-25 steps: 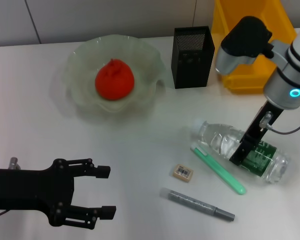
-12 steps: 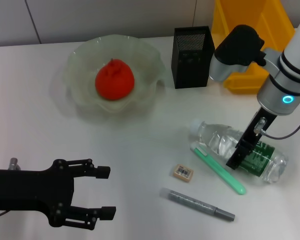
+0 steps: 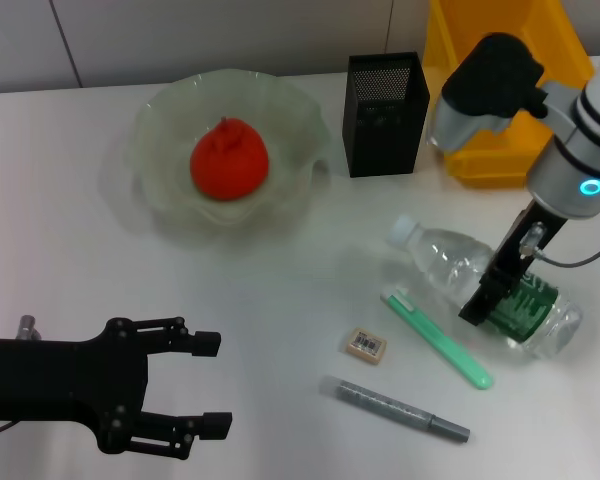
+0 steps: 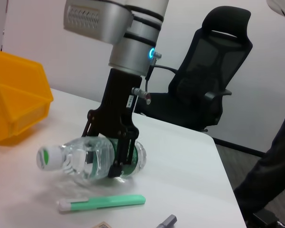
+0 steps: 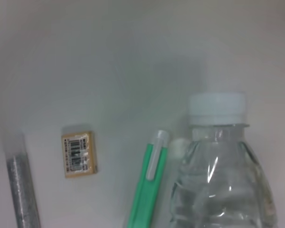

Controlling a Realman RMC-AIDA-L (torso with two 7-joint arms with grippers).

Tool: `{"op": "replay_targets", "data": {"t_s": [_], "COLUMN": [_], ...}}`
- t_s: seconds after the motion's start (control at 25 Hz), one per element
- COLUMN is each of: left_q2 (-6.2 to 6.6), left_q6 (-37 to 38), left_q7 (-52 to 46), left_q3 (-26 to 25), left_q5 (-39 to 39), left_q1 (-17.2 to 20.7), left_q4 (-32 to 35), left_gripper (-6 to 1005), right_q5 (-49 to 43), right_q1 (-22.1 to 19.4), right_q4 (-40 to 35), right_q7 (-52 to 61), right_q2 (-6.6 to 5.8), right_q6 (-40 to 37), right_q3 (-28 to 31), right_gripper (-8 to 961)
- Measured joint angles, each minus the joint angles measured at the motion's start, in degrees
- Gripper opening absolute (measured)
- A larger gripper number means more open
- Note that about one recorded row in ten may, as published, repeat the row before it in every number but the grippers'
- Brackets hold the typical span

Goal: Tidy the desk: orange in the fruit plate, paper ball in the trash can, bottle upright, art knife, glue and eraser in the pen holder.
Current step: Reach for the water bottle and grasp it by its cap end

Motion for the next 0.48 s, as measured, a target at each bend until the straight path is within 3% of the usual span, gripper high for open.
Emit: {"op": "replay_targets", "data": {"t_s": [0.28, 0.48], "left_q2": [0.0, -0.01], "left_q6": [0.0, -0.7], "left_q7": [0.0, 0.1], "left_q3": [0.0, 0.0], "left_q5": [-0.1, -0.5], "left_q1": [-0.1, -0.3], "left_q4": [0.0, -0.1], "left_gripper": [789, 788], "right_q5": [3.4, 10.7], "right_q1": [-4.1, -9.7], "right_q4": [-11.1, -21.8], "right_q7": [-1.3, -6.1], "right_q2": [-0.14, -0.09], "right_q6": [-4.1, -5.8], "right_q3": [0.5, 0.1], "right_gripper": [775, 765]}}
